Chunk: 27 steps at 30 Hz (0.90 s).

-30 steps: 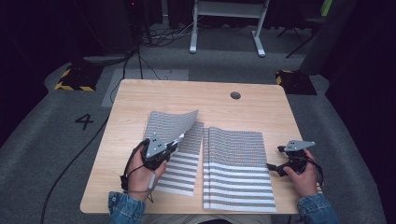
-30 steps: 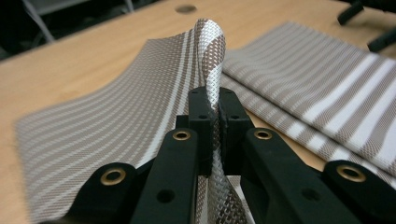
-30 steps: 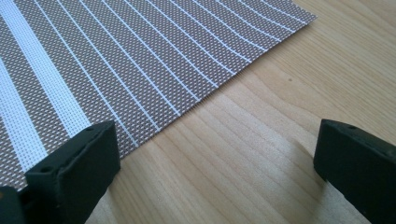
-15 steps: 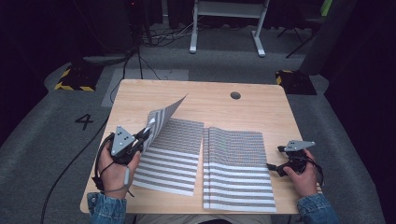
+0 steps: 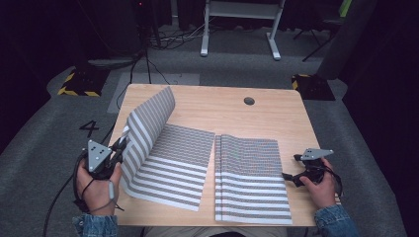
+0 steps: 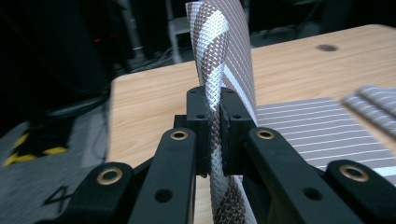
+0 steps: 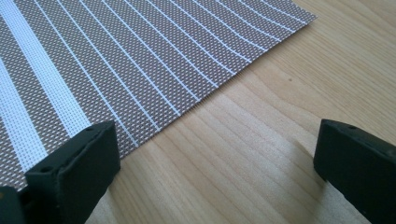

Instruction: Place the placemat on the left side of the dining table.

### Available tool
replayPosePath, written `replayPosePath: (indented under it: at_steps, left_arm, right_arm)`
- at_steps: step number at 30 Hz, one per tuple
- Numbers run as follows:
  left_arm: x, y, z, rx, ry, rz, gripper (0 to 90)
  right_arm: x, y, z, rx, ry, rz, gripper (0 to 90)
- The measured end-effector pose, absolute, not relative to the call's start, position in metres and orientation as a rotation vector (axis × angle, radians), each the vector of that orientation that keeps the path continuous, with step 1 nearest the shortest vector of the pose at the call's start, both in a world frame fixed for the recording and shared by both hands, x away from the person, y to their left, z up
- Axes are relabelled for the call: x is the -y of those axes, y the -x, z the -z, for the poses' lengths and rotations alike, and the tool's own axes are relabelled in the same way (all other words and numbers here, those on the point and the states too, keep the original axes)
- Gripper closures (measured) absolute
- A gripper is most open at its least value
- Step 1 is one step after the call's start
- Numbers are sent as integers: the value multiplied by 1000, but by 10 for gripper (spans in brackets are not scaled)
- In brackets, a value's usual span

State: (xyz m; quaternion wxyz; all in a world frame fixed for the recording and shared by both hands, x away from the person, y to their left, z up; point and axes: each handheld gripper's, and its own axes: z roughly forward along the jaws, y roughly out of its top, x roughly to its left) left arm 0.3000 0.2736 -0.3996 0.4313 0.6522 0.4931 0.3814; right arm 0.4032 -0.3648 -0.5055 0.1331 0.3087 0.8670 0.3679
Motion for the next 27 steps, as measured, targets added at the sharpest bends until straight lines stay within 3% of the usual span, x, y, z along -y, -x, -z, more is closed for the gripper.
replayPosePath:
  at_steps: [4,7,9,10,12,16,21,27]
  left_arm:
    - [-286,-299,403,-1319,-1637,-987,836]
    - [-290,-298,407,-1394,-1641,-1010,761]
    - [-290,-298,407,-1445,-1615,-1078,596]
    - [-289,-298,404,-1495,-1606,-1136,429]
    - [-288,-297,402,-1503,-1592,-1142,354]
    - [-278,-300,402,-1479,-1590,-1084,326]
    - [-253,-313,416,-1433,-1677,-892,330]
    - [-194,-327,431,-1298,-1821,-642,332]
  right_arm:
    - [365,-403,505,-2515,-898,-1067,5]
    - [365,-403,505,-2514,-896,-1067,5]
    - [365,-403,505,-2515,-898,-1067,5]
    - [365,-403,505,-2515,-898,-1067,5]
    - [365,-403,505,-2515,-896,-1067,5]
    - [365,-403,505,-2515,-898,-1066,5]
    - [365,-403,505,-2515,-896,-1067,5]
    - [365,-403,505,-2515,-898,-1067,5]
